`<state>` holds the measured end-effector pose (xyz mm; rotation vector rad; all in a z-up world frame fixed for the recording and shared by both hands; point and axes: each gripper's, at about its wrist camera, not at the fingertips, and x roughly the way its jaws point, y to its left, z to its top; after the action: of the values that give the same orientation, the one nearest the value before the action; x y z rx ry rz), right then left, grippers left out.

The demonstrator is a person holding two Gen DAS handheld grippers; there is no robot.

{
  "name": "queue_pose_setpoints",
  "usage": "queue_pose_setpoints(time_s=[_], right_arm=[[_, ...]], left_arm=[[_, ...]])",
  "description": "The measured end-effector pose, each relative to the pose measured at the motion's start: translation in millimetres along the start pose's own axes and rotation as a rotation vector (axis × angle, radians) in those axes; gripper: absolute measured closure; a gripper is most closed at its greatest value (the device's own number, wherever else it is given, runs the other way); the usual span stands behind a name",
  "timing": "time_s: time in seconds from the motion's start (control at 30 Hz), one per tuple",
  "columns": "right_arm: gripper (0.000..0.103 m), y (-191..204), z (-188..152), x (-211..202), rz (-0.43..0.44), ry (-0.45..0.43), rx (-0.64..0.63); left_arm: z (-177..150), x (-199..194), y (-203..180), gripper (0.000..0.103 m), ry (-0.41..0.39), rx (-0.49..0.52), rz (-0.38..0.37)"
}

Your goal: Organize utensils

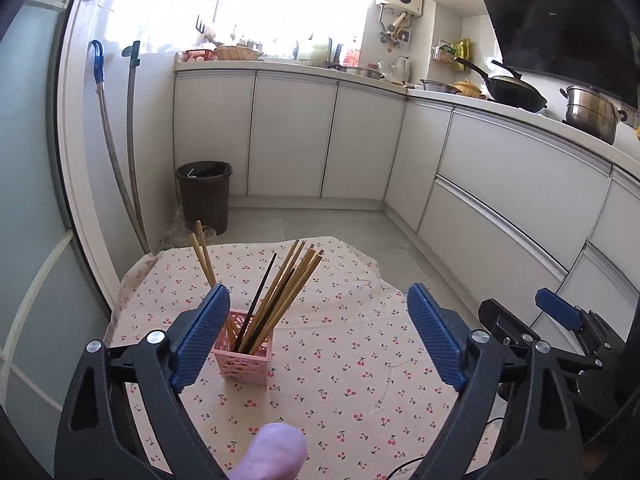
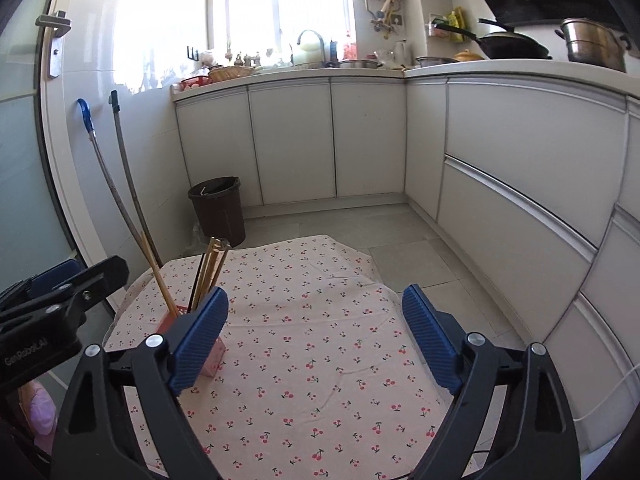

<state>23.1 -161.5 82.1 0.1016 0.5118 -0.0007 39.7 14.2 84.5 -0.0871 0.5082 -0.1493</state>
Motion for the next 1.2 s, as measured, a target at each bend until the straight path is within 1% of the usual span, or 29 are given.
queue_pose_setpoints(time_s=[0.03, 0.1, 0.17, 0.23, 0.3, 0.37, 0.47, 0.53, 0.7, 0.97, 1.2], right_arm=[[0.01, -2, -2, -2, -0.02, -0.006, -0.002], [0.01, -6, -5, -7, -0.051, -0.022, 0.003], [0.01, -9, -7, -11, -0.094, -0.03, 0.011], [0.01, -12, -10, -17, -0.138, -0.058, 0.016], [0.009, -13, -14, -20, -0.177, -0.083, -0.001], [0.008, -11, -15, -19, -0.203, -0.092, -0.023], [0.007, -13, -18, -12, -0.198, -0.067, -0.025], [0.007, -15, -19, -9, -0.199, -0.045, -0.013], [0.007, -20, -21, 0, -0.196, -0.01, 0.009], [0.007, -20, -24, 11, -0.18, 0.04, 0.026], [0.007, -21, -26, 11, -0.18, 0.045, 0.032]], left_arm=[[-1, -4, -1, 0.008, -0.017, 0.0, 0.011], [-4, -9, -3, 0.007, -0.051, 0.011, 0.029], [-6, -10, -6, 0.007, -0.069, 0.024, 0.049], [-8, -9, -8, 0.007, -0.088, 0.026, 0.081], [-11, -5, -9, 0.007, -0.066, 0.046, 0.081], [-16, 0, -12, 0.007, -0.017, 0.068, 0.086], [-21, 8, -15, 0.007, 0.017, 0.077, 0.093], [-25, 12, -18, 0.007, 0.038, 0.088, 0.111], [-30, 19, -19, 0.007, 0.059, 0.093, 0.136], [-29, 24, -16, 0.007, 0.078, 0.079, 0.124], [-27, 24, -9, 0.007, 0.079, 0.055, 0.134]])
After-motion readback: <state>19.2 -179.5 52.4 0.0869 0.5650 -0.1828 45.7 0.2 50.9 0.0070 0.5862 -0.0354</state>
